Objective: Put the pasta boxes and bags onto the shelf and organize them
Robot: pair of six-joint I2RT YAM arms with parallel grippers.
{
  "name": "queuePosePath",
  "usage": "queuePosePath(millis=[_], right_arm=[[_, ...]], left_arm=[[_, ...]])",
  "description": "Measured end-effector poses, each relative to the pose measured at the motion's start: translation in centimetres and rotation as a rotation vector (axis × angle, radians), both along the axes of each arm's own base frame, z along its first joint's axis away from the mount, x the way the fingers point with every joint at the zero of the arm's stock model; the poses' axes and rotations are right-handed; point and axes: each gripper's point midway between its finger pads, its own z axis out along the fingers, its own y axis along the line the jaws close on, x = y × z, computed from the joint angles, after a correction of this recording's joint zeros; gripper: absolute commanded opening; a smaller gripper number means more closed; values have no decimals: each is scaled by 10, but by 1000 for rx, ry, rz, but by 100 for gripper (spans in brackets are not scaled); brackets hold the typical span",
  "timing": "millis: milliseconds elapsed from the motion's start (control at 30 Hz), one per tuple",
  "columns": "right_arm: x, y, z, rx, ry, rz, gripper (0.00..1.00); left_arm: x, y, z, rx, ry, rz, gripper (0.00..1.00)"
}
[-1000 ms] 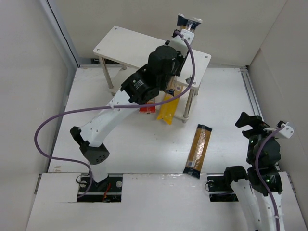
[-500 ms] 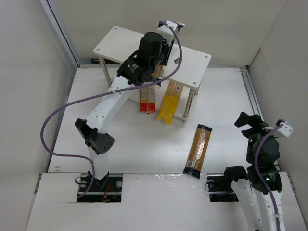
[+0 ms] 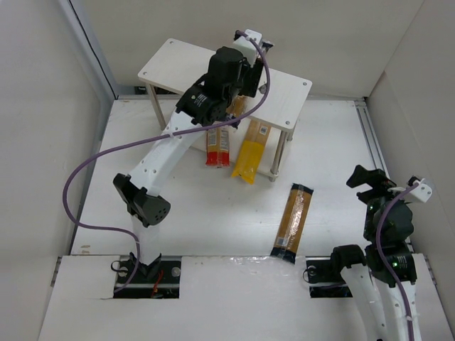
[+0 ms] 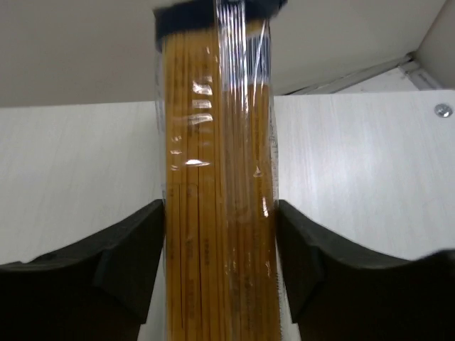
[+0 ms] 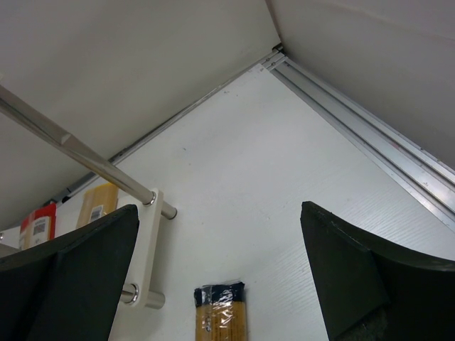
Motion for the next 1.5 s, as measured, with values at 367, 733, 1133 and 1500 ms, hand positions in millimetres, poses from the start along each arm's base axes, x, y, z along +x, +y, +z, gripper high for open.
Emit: queuePosePath(millis=[367, 733, 1133, 1500], right_arm=[[0, 0, 0, 4, -2, 0, 100], [0, 0, 0, 6, -1, 1, 100], [0, 0, -1, 5, 3, 2, 100], [0, 0, -1, 5, 2, 2, 100]], left_arm=[[2, -3, 11, -94, -21, 20, 100], [-52, 18, 69, -184, -104, 3, 100], [-204, -111, -9, -114, 35, -337, 100], [-276, -156, -234, 85, 483, -424, 100]])
